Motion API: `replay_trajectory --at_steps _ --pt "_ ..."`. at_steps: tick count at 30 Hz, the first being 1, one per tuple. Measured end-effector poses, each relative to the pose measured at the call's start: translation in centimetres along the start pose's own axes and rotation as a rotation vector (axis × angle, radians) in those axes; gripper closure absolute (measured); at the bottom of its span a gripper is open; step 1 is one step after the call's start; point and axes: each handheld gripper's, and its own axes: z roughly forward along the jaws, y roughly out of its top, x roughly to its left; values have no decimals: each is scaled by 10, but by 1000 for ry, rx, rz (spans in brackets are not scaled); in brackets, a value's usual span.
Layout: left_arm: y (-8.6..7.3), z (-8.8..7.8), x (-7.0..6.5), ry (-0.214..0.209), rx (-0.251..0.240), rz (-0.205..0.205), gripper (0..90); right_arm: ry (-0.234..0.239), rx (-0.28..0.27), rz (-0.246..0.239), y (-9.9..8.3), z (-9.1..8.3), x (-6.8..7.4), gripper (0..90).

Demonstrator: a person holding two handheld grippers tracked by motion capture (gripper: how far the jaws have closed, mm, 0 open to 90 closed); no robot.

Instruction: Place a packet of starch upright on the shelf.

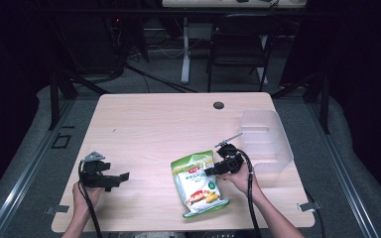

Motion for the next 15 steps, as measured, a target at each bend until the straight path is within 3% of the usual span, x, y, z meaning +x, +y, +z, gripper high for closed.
replay_trajectory --at_steps 3,7,10,12,14,15 --pt "0 0 0 -1 -1 0 9 2 -5 13 -1 -1 -1 714" --pt "0 0 0 0 -2 0 9 -3 9 8 -1 -1 -2 812" --pt "0 -1 0 0 -5 -1 10 -14 -7 26 -4 -1 2 847" --pt "0 -2 0 0 -3 1 9 -36 26 -11 -6 -4 5 850" --pt "0 -2 1 0 -1 -2 10 -45 10 -4 -9 -3 10 848" --pt "-1 -2 1 1 -6 -2 10 -57 39 -28 -9 -5 10 844"
